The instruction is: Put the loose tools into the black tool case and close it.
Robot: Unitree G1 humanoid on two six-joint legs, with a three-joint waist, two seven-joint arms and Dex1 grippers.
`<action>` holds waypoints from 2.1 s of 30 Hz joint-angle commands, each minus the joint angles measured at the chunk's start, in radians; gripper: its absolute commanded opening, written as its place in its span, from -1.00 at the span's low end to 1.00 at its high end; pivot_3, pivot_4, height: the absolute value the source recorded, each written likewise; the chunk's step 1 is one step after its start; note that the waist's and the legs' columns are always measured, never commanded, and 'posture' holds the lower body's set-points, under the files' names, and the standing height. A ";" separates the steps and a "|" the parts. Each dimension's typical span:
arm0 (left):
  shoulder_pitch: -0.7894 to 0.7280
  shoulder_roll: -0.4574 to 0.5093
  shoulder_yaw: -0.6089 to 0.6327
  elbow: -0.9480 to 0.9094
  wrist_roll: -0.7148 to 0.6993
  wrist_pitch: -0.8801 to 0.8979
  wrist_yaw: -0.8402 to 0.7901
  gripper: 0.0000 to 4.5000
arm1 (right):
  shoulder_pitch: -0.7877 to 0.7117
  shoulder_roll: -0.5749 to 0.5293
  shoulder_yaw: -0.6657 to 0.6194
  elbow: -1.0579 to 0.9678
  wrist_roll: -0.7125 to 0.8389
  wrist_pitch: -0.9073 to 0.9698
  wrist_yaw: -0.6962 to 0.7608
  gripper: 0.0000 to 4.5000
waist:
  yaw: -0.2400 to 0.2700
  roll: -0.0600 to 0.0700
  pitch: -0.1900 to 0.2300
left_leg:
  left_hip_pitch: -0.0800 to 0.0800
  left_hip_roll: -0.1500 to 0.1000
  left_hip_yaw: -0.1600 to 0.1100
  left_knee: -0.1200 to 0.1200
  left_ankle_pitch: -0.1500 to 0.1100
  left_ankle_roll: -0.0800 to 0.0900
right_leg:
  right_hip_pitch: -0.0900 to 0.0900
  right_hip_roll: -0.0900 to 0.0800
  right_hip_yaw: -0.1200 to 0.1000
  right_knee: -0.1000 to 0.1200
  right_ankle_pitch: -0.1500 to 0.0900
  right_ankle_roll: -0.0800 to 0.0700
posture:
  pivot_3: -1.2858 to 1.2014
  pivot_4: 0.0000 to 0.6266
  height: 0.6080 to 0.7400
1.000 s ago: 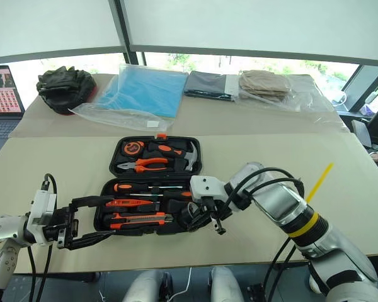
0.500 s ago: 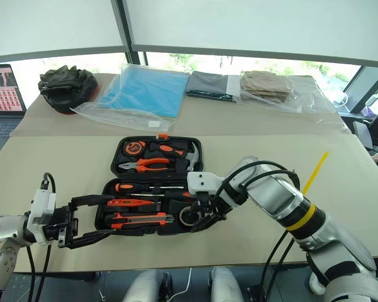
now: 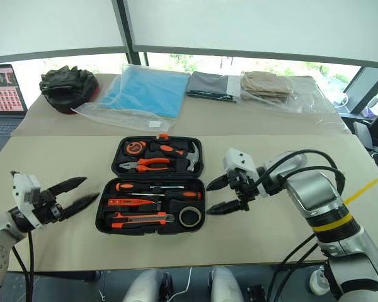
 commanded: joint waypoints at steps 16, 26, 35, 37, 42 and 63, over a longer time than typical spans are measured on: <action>-0.200 -0.070 -0.262 -0.032 0.158 0.180 0.182 -1.00 | -0.069 0.256 0.028 0.282 -0.180 -0.268 -0.180 -0.98 | -0.006 0.001 0.000 | -0.001 0.000 0.000 0.000 0.001 -0.001 | -0.001 0.000 0.001 0.001 0.001 0.000 | 0.03 -0.52 1.00; -0.120 -0.067 -0.256 -0.141 0.136 0.220 0.133 -1.00 | 0.031 0.198 0.020 0.070 -0.157 -0.090 -0.165 -0.98 | 0.003 0.001 0.000 | -0.002 0.000 0.000 0.000 0.000 0.000 | -0.001 0.000 0.001 -0.001 0.001 0.001 | 0.03 -0.52 1.00; -0.047 0.089 -0.135 -0.171 0.073 0.403 0.098 -0.39 | 0.030 0.069 -0.093 0.027 -0.081 0.044 -0.128 -0.54 | -0.001 0.001 0.001 | -0.001 0.000 0.000 0.000 0.000 0.000 | -0.001 0.001 0.001 0.001 0.001 0.000 | 0.03 -0.52 1.00; -0.076 0.147 -0.088 -0.168 0.009 0.544 0.097 -0.09 | 0.022 0.057 -0.132 -0.025 -0.013 0.166 -0.134 -0.23 | -0.003 0.001 0.001 | 0.000 0.001 0.000 0.000 0.000 -0.001 | -0.001 0.001 0.001 0.001 0.001 -0.001 | 0.03 -0.52 1.00; -0.239 0.233 -0.075 -0.182 -0.119 0.878 0.144 0.76 | -0.143 0.060 -0.107 -0.030 -0.011 0.606 -0.286 0.55 | -0.012 -0.001 0.002 | 0.000 0.001 -0.001 0.000 0.002 -0.001 | -0.002 0.001 0.001 0.003 0.001 -0.001 | 0.03 -0.52 1.00; -0.501 0.027 -0.154 -0.082 -0.076 1.113 0.424 1.00 | -0.391 0.333 -0.042 0.346 -0.034 0.821 -0.584 0.26 | -0.016 -0.001 0.002 | -0.007 -0.001 -0.001 0.000 0.004 -0.002 | -0.004 0.001 0.000 0.001 0.003 0.001 | 0.03 -0.52 1.00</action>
